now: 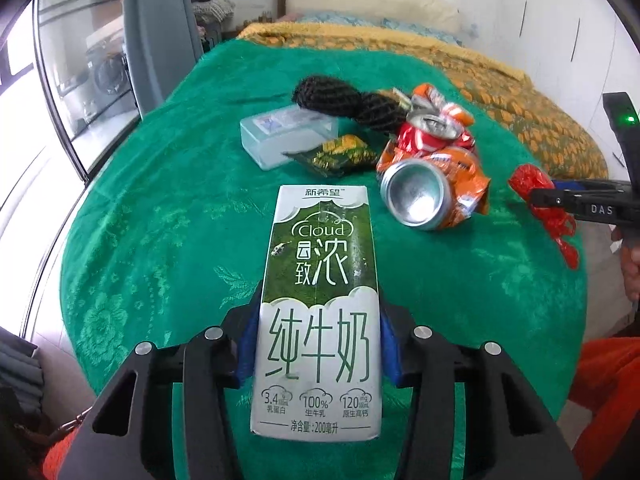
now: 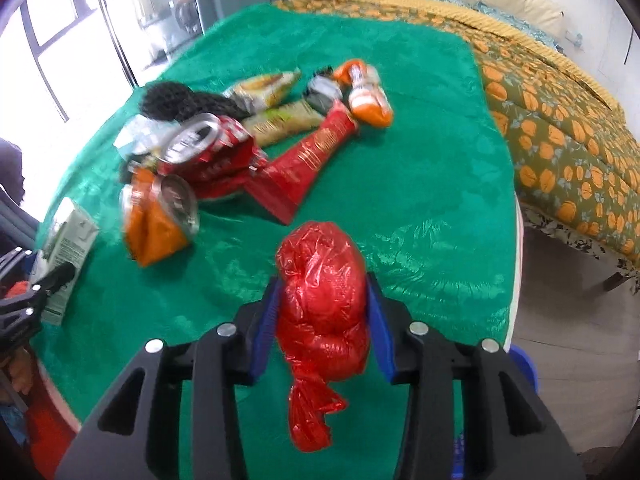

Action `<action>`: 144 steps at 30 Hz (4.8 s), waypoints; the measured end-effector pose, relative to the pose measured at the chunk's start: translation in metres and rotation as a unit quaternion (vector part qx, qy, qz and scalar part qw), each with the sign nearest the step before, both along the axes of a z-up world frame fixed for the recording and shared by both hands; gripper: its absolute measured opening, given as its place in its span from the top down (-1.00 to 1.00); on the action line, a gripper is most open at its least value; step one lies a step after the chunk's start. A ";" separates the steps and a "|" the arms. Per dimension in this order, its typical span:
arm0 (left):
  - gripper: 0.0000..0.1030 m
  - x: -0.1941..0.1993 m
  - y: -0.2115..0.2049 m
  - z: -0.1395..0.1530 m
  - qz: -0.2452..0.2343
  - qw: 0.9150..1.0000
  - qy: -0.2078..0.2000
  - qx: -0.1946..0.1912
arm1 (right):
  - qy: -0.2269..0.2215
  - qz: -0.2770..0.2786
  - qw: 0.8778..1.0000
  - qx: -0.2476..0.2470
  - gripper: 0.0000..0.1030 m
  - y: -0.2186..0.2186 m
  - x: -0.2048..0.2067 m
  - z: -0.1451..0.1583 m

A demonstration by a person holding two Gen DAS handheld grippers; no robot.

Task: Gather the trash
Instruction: 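Carry carton and red bag to the blue wastebasket and open both tools, then return both tools to the pile and grasp the orange crushed can with the right tool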

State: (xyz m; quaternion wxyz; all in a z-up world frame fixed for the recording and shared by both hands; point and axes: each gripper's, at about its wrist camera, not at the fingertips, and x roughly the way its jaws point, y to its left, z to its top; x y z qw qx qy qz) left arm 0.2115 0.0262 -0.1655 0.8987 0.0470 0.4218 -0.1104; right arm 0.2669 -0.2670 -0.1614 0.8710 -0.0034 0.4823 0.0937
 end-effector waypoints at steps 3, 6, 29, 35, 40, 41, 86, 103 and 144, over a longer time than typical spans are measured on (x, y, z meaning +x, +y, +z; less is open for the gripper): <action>0.08 -0.012 -0.006 0.013 -0.003 1.000 -0.019 -0.009 | -0.019 0.003 1.000 0.018 0.22 0.002 -0.018 0.013; 0.08 -0.022 -0.016 0.025 -0.008 0.999 -0.034 -0.012 | -0.031 0.006 0.999 0.038 0.22 0.002 -0.032 0.023; 0.08 -0.051 -0.106 0.075 -0.054 0.993 -0.100 0.018 | -0.086 -0.010 0.990 0.110 0.22 -0.028 -0.076 0.058; 0.08 -0.054 -0.136 0.078 -0.080 0.991 -0.106 0.025 | -0.096 -0.024 0.989 0.112 0.22 -0.051 -0.087 0.061; 0.08 -0.057 -0.169 0.078 -0.106 0.988 -0.108 0.028 | -0.103 -0.046 0.988 0.110 0.22 -0.081 -0.095 0.059; 0.08 -0.057 -0.176 0.077 -0.111 0.988 -0.107 0.028 | -0.103 -0.051 0.987 0.110 0.22 -0.087 -0.096 0.058; -0.69 -0.072 -0.390 -0.023 -0.308 0.943 0.063 -0.110 | -0.090 -0.303 0.947 0.059 -0.46 -0.314 -0.133 -0.048; -0.82 -0.035 -0.115 0.011 -0.094 0.994 -0.035 -0.042 | -0.175 -0.099 0.977 0.068 -0.53 -0.068 -0.140 0.003; -0.82 0.081 0.017 0.009 -0.025 0.997 0.015 -0.076 | -0.125 0.062 0.988 0.065 -0.12 0.080 -0.057 -0.013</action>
